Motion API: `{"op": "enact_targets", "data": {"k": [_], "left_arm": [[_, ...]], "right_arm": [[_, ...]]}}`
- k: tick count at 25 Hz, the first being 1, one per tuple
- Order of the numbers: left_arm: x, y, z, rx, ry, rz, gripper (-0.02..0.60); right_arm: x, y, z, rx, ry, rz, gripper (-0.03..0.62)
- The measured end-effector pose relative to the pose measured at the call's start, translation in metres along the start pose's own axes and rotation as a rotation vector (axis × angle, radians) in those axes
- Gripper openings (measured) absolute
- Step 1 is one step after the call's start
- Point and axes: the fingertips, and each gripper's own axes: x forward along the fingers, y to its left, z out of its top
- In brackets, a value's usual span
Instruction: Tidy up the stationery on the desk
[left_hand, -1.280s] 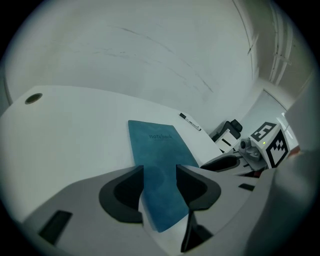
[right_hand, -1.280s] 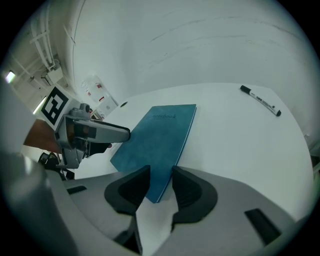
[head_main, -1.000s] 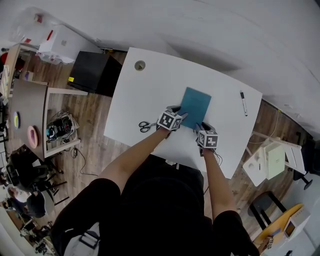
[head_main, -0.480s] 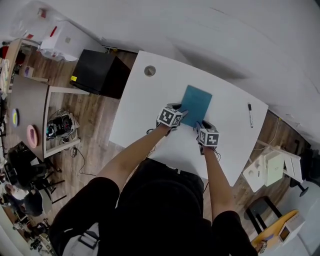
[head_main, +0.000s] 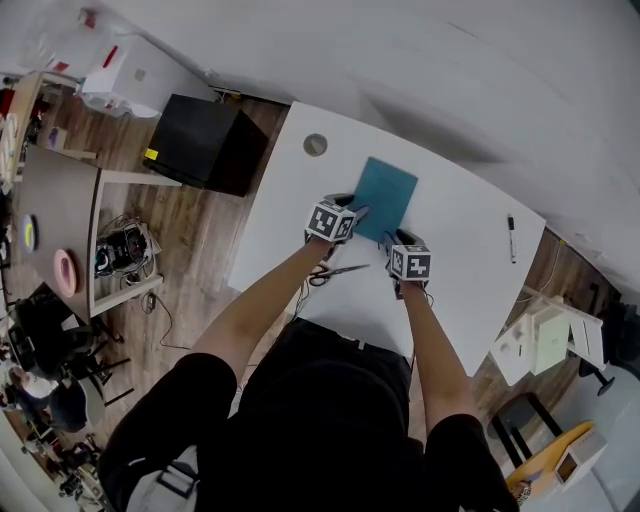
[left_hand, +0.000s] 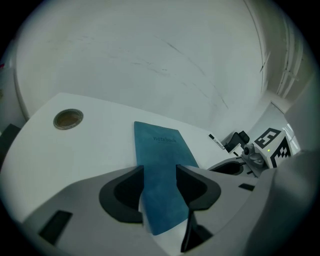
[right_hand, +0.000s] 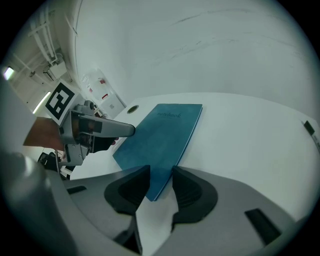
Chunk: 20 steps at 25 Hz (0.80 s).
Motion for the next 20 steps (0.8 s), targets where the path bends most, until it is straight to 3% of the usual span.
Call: {"op": "enact_targets", "data": {"k": [13, 20], "left_arm": [[-0.024, 0.065, 0.010, 0.042, -0.010, 0.058, 0.207], [-0.038, 0.092, 0.016, 0.015, -0.014, 0.069, 0.207]], "right_arm": [[0.040, 0.047, 0.037, -0.032, -0.002, 0.014, 0.149], [0.056, 0.065, 0.054, -0.036, 0.000, 0.020, 0.149]]}}
